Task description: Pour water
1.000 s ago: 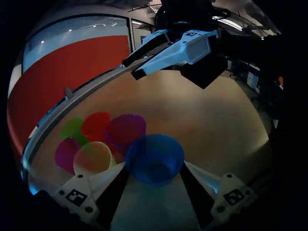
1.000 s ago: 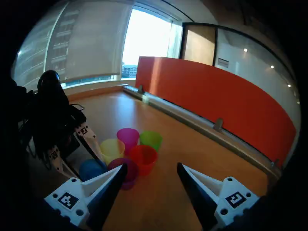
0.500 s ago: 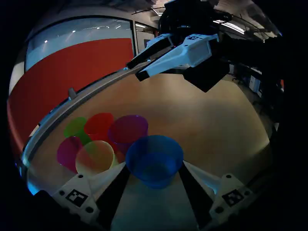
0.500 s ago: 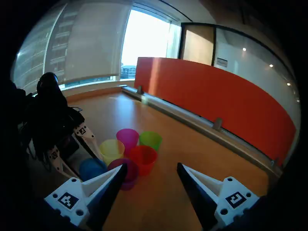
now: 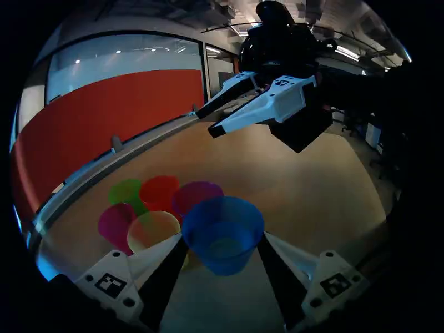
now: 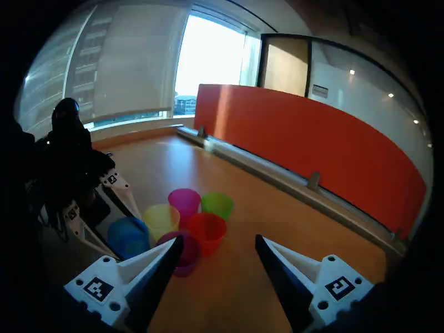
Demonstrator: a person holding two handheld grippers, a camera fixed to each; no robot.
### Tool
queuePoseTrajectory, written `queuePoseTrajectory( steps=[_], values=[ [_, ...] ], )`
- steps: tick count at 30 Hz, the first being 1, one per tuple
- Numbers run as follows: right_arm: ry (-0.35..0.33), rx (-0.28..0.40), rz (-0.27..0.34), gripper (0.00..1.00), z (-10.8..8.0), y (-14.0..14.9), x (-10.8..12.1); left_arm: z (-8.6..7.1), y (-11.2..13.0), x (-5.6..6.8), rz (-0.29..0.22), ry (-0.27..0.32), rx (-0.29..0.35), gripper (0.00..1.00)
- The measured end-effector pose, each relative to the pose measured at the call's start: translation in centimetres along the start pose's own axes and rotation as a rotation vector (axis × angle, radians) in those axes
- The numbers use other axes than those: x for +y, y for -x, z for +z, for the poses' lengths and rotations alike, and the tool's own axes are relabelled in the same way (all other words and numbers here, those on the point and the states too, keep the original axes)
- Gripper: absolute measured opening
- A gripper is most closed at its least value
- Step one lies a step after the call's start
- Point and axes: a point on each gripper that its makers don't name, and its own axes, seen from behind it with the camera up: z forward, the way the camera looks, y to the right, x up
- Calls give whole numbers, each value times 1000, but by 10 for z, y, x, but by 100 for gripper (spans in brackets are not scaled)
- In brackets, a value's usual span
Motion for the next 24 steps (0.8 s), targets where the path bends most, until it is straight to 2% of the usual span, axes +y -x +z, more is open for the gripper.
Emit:
queuePoseTrajectory(
  steps=[12,24],
  values=[
    [-8,-3,-4,100,8,-5,-1,-28,-25,-15,-36,-63,85,84],
    [-18,-6,-10,100,19,-9,-3,-56,-52,-25,-42,-117,179,84]
  ],
)
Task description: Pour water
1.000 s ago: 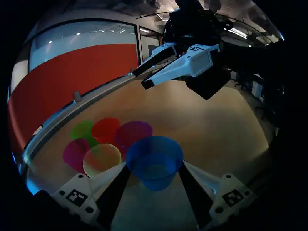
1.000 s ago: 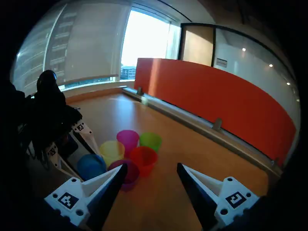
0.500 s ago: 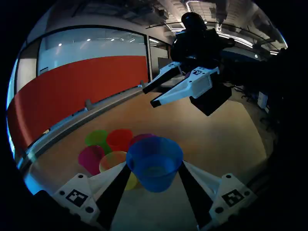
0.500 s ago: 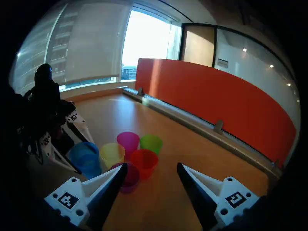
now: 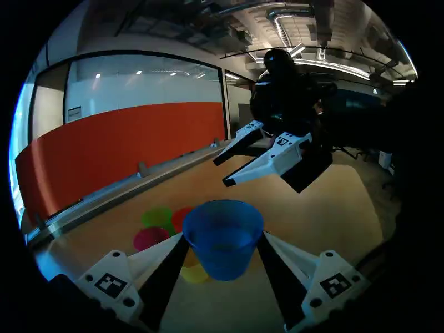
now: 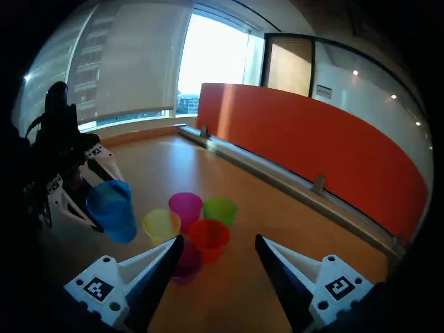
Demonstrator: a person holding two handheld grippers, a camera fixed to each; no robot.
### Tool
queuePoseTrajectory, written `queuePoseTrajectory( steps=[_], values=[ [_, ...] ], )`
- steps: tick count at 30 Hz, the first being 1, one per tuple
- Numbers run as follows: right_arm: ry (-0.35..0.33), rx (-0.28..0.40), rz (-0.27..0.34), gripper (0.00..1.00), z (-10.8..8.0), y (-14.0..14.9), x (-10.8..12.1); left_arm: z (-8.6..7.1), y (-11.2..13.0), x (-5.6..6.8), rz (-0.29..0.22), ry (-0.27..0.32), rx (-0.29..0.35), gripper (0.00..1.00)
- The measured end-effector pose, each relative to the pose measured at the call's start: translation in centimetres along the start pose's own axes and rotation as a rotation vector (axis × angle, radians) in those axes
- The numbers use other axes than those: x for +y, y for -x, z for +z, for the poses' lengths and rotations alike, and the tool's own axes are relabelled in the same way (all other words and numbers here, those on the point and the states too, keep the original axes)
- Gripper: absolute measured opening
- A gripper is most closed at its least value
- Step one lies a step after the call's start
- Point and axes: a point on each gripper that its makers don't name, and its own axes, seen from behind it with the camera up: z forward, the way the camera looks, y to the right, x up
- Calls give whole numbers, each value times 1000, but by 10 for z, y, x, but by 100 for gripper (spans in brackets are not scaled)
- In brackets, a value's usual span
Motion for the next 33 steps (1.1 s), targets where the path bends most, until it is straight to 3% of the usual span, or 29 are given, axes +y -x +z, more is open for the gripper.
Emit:
queuePoseTrajectory(
  steps=[18,33],
  values=[
    [-14,-2,3,100,15,-2,-1,-32,-38,-11,-24,-64,115,84],
    [-20,0,1,100,20,-7,-1,-46,-62,-21,-31,-84,169,84]
  ],
)
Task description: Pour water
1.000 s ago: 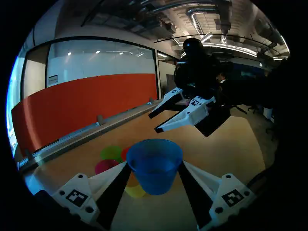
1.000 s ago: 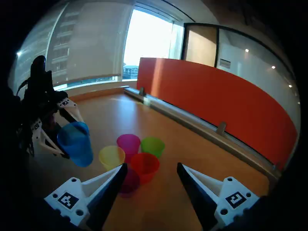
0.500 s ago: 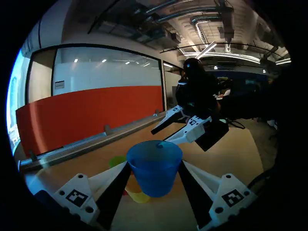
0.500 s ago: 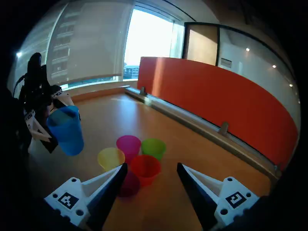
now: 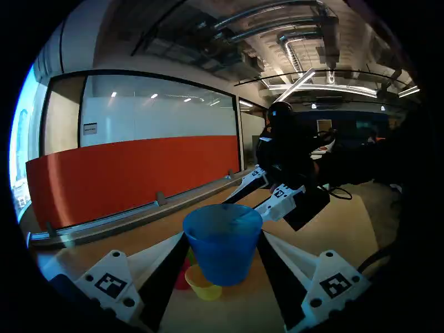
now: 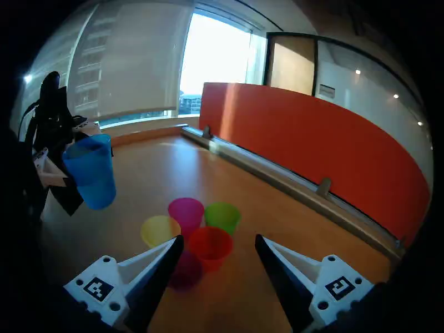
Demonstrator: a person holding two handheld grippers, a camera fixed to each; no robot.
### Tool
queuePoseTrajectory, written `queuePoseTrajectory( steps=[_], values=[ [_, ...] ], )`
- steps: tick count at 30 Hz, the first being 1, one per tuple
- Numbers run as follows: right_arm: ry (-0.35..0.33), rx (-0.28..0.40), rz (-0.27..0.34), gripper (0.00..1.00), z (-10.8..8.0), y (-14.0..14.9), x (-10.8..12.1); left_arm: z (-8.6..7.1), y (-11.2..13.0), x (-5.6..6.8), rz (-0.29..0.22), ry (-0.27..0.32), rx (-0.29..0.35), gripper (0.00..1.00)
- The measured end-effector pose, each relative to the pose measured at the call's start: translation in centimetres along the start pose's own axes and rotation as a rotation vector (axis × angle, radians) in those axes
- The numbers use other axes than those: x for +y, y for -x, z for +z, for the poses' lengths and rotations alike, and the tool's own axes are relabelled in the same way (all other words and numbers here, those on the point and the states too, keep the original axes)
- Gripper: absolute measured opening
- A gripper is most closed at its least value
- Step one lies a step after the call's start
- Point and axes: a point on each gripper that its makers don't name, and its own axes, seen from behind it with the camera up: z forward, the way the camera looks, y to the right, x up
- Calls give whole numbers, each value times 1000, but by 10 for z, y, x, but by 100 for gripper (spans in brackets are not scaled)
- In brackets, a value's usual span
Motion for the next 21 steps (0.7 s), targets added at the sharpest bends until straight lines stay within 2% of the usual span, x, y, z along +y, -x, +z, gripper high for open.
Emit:
queuePoseTrajectory(
  steps=[9,15,21],
  values=[
    [-7,-5,-7,100,6,-2,-1,1,-13,-3,-22,-3,13,84],
    [-16,-15,-8,100,14,0,1,-2,-22,-13,-50,-23,20,84],
    [-33,-32,-11,100,23,1,1,-10,-32,-24,-51,-54,20,84]
  ],
)
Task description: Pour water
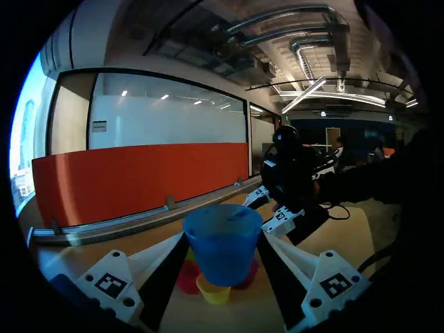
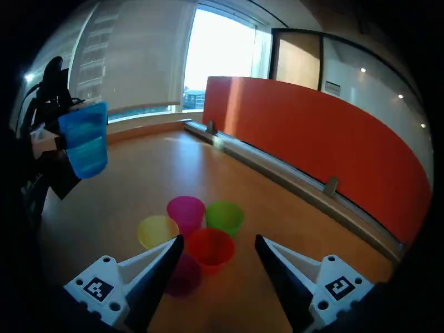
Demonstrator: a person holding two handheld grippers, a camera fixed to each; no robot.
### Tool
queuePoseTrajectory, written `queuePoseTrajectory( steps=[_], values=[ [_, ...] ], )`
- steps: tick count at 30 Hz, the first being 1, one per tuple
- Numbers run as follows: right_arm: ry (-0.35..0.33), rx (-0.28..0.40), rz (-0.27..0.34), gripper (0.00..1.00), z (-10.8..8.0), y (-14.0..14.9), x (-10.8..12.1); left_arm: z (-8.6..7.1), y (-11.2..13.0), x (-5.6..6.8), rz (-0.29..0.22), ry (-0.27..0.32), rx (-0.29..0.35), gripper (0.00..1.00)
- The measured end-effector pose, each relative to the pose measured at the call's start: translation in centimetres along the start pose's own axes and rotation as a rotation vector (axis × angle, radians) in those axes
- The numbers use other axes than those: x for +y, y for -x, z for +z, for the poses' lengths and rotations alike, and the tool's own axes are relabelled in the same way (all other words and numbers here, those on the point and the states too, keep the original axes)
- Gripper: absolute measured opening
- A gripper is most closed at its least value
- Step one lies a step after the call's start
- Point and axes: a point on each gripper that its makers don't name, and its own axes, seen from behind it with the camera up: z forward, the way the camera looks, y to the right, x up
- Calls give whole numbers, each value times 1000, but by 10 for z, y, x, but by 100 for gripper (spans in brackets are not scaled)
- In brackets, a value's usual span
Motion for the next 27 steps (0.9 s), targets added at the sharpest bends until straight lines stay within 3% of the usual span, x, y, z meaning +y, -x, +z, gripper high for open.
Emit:
queuePoseTrajectory(
  steps=[27],
  values=[
    [-45,-121,-1,100,63,12,13,-24,-22,-13,-5,-49,-3,84]
  ],
)
